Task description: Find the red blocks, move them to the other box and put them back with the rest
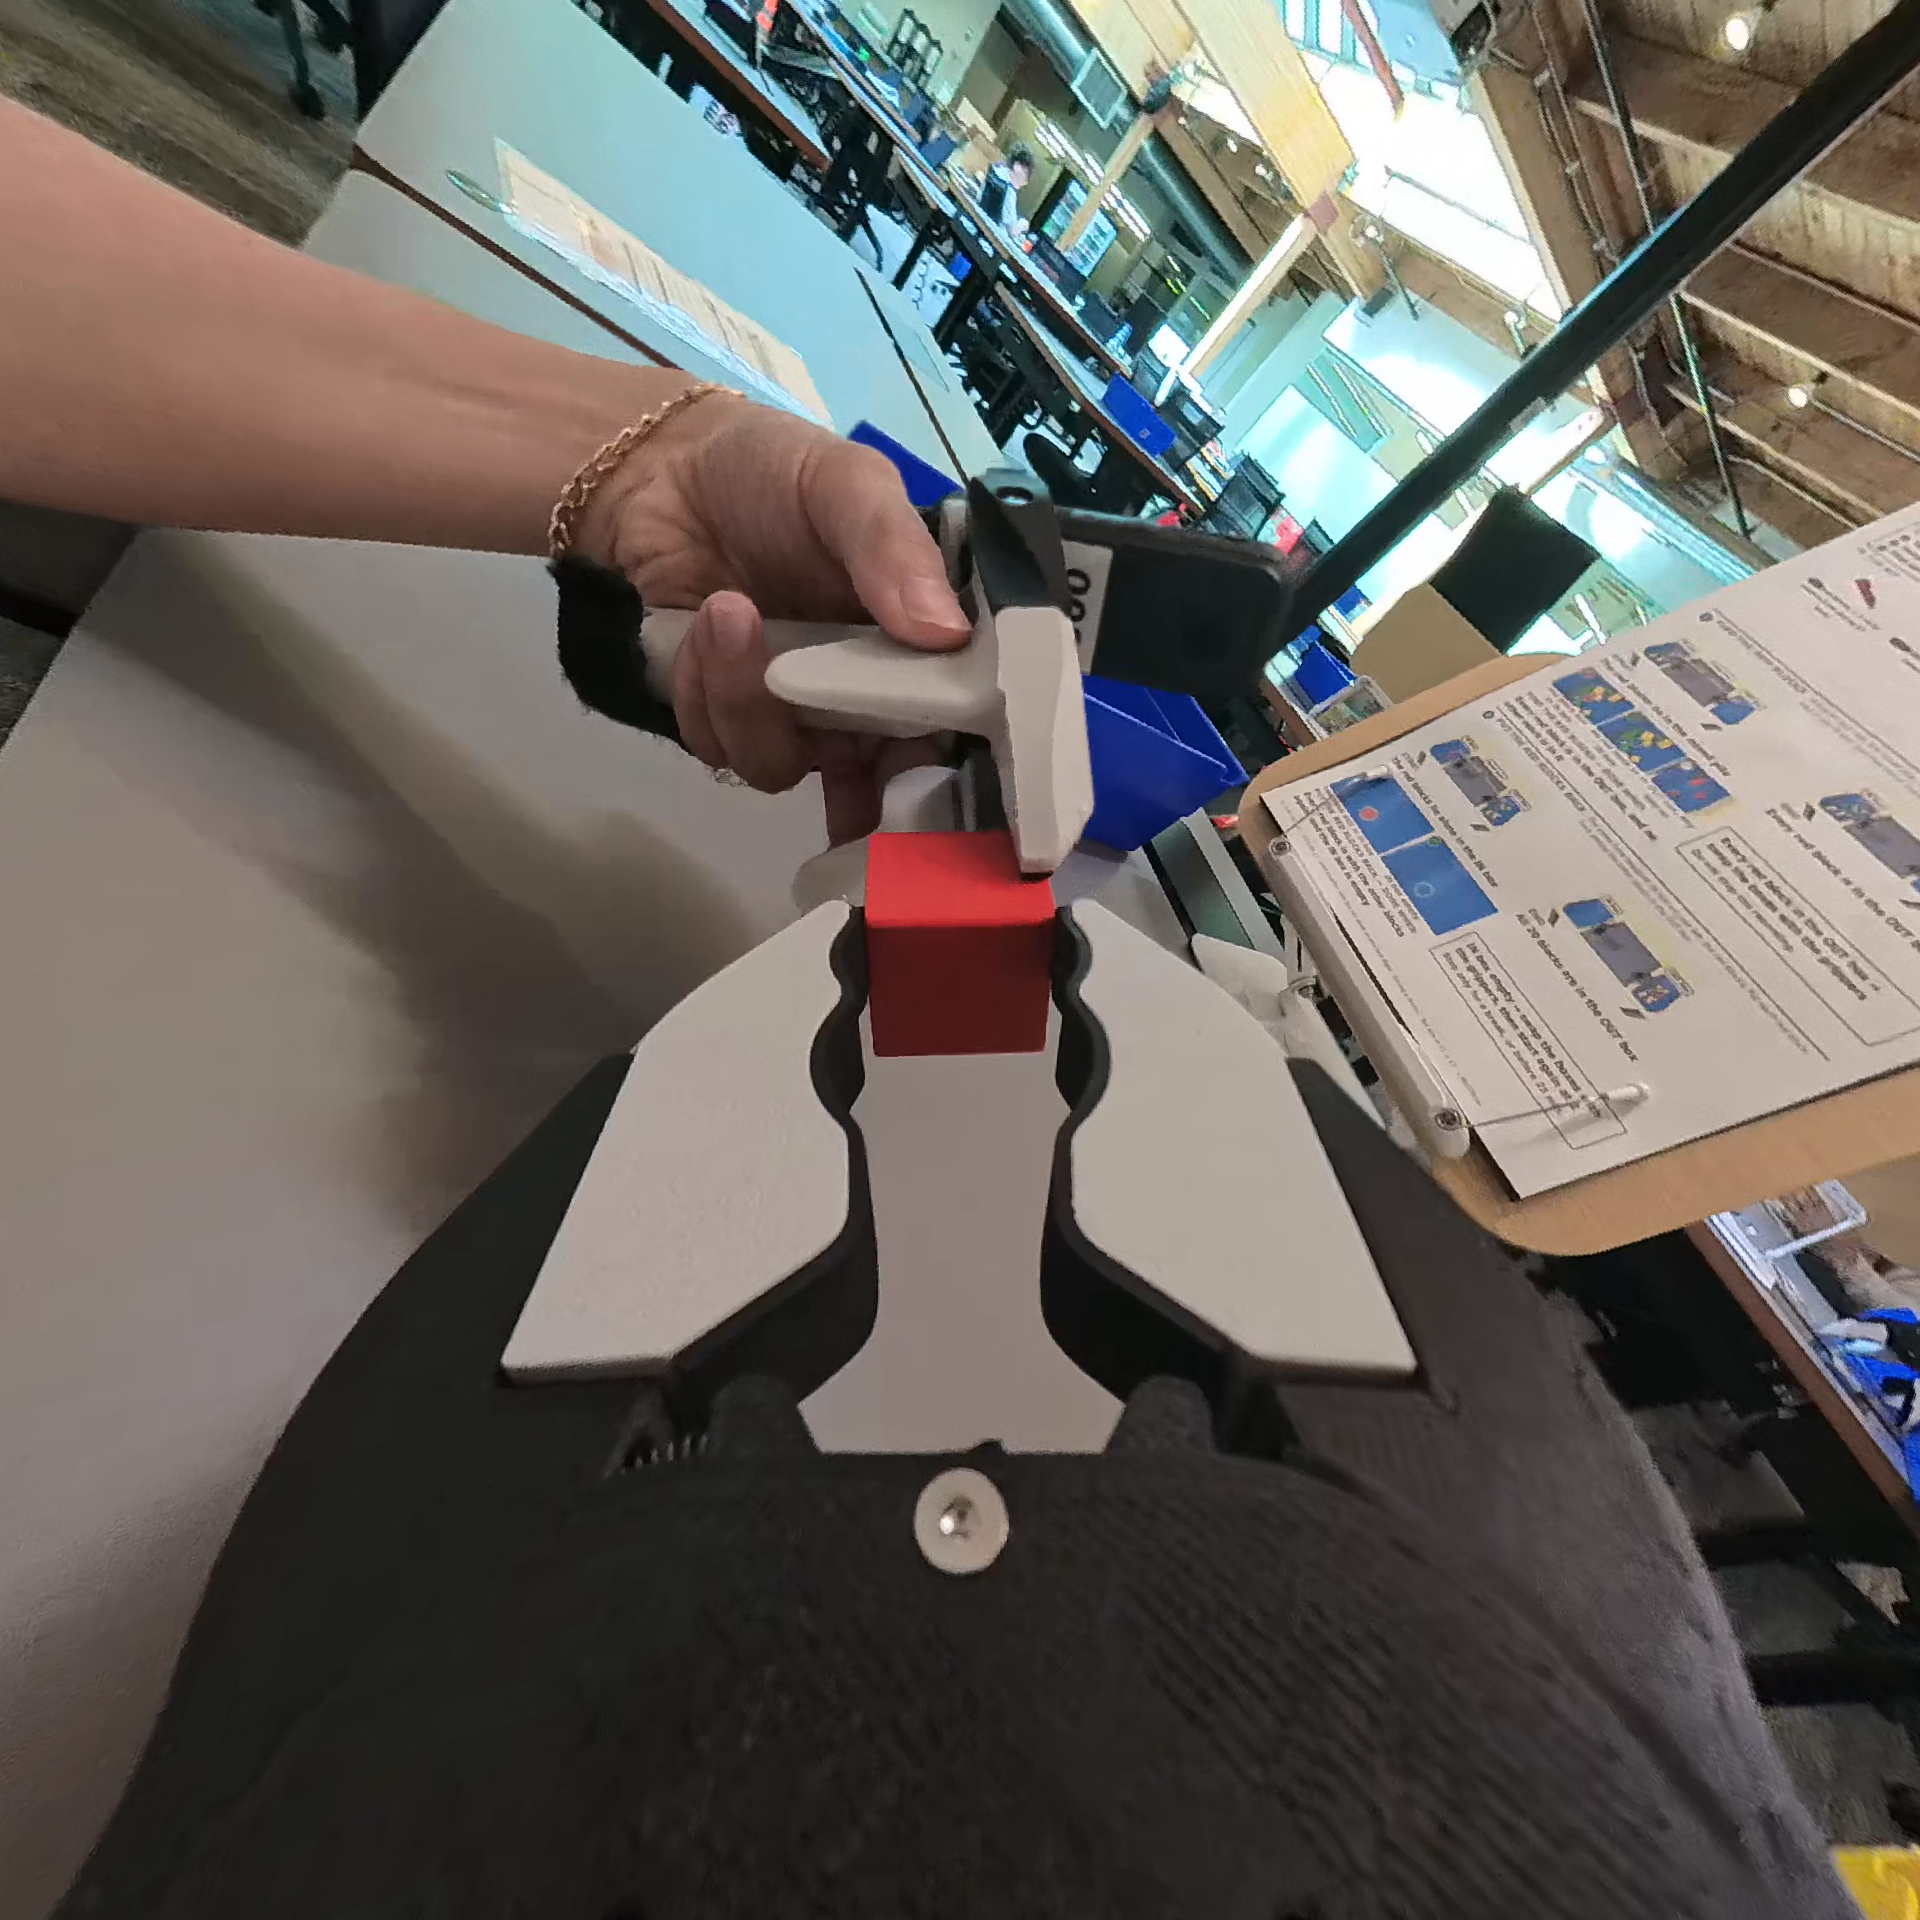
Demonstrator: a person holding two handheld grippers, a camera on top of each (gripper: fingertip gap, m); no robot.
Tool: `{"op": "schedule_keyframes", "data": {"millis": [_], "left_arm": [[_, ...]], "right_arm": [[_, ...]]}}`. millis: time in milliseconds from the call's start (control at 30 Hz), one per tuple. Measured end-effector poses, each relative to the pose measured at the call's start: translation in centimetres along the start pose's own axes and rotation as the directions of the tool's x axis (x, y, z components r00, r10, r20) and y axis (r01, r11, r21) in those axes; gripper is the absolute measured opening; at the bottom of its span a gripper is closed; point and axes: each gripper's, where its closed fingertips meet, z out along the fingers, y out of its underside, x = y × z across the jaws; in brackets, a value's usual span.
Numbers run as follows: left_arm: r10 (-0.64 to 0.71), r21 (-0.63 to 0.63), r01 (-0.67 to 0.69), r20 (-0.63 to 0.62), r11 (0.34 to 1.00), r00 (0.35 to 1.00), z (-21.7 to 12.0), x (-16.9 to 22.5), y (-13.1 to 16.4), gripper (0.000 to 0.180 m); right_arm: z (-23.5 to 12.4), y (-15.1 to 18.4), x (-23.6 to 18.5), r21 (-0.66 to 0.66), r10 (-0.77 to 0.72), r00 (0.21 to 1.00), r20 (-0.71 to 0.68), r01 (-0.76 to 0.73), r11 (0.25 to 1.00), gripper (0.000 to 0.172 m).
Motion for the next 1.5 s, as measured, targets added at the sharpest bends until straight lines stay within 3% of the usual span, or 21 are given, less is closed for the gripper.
{"op": "schedule_keyframes", "data": {"millis": [100,167,267,367,467,600,800,967,1300,1400,1500], "left_arm": [[0.024,0.087,-0.033,0.092,0.996,0.995,-1.0,-1.7,-1.7,0.046],[0.085,0.131,-0.119,0.24,0.984,0.967,-2.3,-3.7,-2.8,0.047],[0.208,0.107,-0.304,0.518,0.947,0.829,-5.2,-7.3,-3.6,0.053],[0.256,0.07,-0.403,0.67,0.913,0.697,-7.3,-9.3,-3.9,0.06],[0.246,0.087,-0.44,0.725,0.894,0.643,-8.2,-10.2,-4.0,0.06],[0.24,0.09,-0.449,0.744,0.889,0.624,-8.4,-10.7,-3.7,0.06],[0.268,0.05,-0.48,0.777,0.876,0.57,-9.0,-11.2,-3.7,0.059],[0.263,0.057,-0.464,0.76,0.884,0.594,-8.7,-11.2,-3.4,0.059],[0.33,-0.077,-0.467,0.807,0.881,0.49,-9.0,-12.6,-2.7,0.062],[0.324,-0.081,-0.462,0.818,0.883,0.475,-9.1,-13.0,-2.6,0.063],[0.318,-0.08,-0.454,0.819,0.887,0.478,-9.0,-13.0,-2.6,0.066]], "right_arm": [[-1.1,0.9,2.0,-0.037,0.086,0.992,-0.094,-0.09,0.995,0.034],[-2.9,2.5,4.6,-0.084,0.173,0.964,-0.204,-0.194,0.977,0.034],[-7.4,6.0,8.9,-0.136,0.309,0.868,-0.388,-0.385,0.913,0.034],[-14.0,11.0,14.4,-0.206,0.325,0.704,-0.632,-0.556,0.805,0.034],[-20.5,17.3,19.4,-0.332,0.217,0.572,-0.791,-0.699,0.634,0.034],[-24.0,24.0,24.3,-0.353,0.202,0.482,-0.853,-0.817,0.456,0.034],[-23.9,31.2,28.2,-0.506,0.09,0.549,-0.831,-0.813,0.289,0.034],[-22.5,35.5,29.8,-0.503,0.108,0.53,-0.841,-0.84,0.205,0.034],[-22.8,40.1,30.8,-0.568,0.036,0.577,-0.816,-0.812,0.134,0.035],[-22.5,39.3,31.7,-0.522,0.033,0.54,-0.841,-0.826,0.213,0.045],[-22.1,37.7,31.9,-0.43,0.121,0.477,-0.871,-0.857,0.282,0.052]]}}
